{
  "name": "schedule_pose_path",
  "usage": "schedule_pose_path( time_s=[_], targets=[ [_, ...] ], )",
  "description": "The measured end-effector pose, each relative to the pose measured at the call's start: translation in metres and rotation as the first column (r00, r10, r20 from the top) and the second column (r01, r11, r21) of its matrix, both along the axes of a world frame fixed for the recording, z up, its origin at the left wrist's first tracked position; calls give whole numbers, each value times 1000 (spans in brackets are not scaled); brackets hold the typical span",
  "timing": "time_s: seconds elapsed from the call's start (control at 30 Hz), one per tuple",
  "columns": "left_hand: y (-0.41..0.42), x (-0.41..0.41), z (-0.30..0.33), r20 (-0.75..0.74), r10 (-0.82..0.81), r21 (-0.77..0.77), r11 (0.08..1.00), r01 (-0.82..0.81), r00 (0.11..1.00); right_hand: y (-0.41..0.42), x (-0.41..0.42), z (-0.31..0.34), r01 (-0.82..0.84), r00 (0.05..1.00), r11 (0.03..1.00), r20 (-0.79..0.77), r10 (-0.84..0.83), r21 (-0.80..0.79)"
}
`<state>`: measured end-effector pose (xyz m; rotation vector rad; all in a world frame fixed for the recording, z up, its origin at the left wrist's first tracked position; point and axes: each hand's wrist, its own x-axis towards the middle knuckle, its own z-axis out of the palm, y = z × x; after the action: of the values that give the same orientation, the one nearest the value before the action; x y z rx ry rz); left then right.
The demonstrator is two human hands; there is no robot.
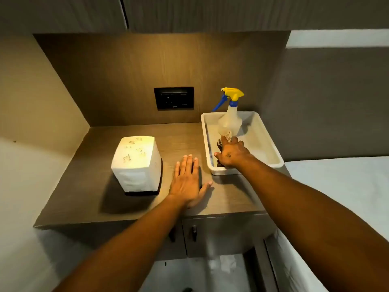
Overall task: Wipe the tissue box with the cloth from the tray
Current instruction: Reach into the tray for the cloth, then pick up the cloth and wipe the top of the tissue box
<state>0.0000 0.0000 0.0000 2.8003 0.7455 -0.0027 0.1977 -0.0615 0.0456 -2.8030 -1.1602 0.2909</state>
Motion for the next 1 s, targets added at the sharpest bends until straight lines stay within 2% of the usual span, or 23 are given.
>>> schedule_pose_path(
  time_s=[0.23, 0.43, 0.53, 0.7, 0.8, 0.9, 1.0],
  targets=[
    [6, 5, -13, -32, 40, -22, 999, -41, 999, 9, 8, -15, 21, 1000, 995, -7, -22, -100],
    [6, 7, -20, -7, 65, 5, 998, -65, 998, 14, 7, -17, 42, 999, 994, 30, -39, -97],
    [6, 6, -19, -10, 71, 3, 997, -71, 997, 17, 7, -15, 85, 996, 994, -10, -86, -76],
    [8, 4, -4, -59, 40, -24, 999, -41, 997, 13, 14, -2, 72, 995, 996, -70, -68, 52],
    [15, 0, 18, -72, 40, 66, 997, -35, 997, 12, 13, 18, 109, 980, 980, -182, -78, 165],
    [17, -11, 50, -8, 41, 134, 990, -39, 999, 13, 4, 44, 121, 960, 942, -279, -31, 312],
    [17, -21, 83, 81, 27, 178, 983, -41, 996, 21, -16, 70, 88, 952, 904, -301, 46, 418]
  ],
)
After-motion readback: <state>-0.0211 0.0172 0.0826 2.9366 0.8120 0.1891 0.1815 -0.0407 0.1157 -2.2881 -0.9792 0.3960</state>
